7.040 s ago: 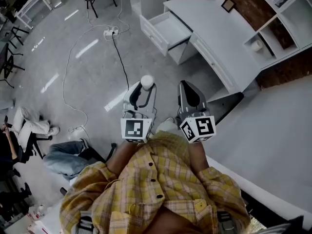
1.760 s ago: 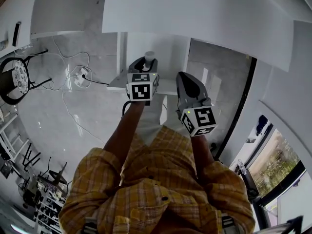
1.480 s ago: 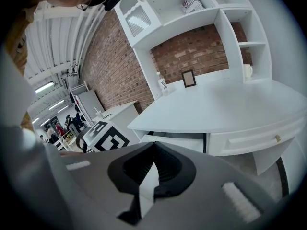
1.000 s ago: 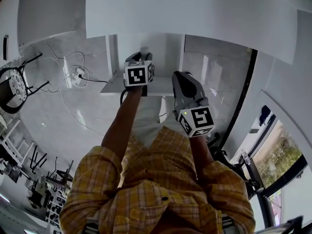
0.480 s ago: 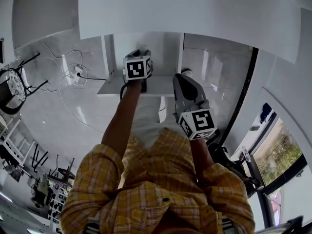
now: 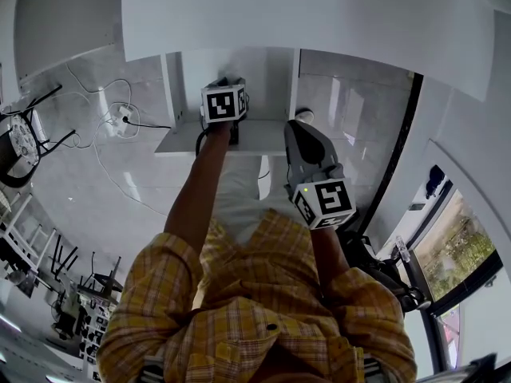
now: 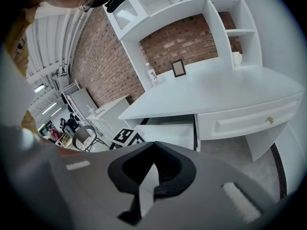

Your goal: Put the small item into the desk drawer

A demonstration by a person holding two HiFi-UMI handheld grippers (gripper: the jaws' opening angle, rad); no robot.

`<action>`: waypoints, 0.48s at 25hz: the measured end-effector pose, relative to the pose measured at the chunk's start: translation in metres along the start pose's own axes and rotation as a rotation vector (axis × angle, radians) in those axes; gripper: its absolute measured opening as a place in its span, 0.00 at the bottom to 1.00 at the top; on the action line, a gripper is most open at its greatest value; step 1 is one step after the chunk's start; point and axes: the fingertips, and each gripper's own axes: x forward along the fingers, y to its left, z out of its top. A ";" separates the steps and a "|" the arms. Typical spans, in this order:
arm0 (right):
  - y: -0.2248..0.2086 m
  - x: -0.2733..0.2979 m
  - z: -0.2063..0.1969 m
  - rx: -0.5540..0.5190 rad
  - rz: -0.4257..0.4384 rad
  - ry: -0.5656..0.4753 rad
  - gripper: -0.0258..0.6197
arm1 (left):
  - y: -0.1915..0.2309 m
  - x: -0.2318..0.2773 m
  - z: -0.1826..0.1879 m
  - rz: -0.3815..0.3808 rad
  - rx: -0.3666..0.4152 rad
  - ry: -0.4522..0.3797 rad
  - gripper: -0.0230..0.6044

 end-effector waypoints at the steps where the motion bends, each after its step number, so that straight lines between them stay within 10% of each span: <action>1: 0.001 0.000 -0.001 0.001 -0.001 0.000 0.04 | 0.001 0.000 0.000 0.000 0.000 0.000 0.31; 12: 0.002 -0.003 -0.005 0.006 -0.009 -0.010 0.04 | -0.001 -0.007 0.003 -0.025 0.012 -0.030 0.35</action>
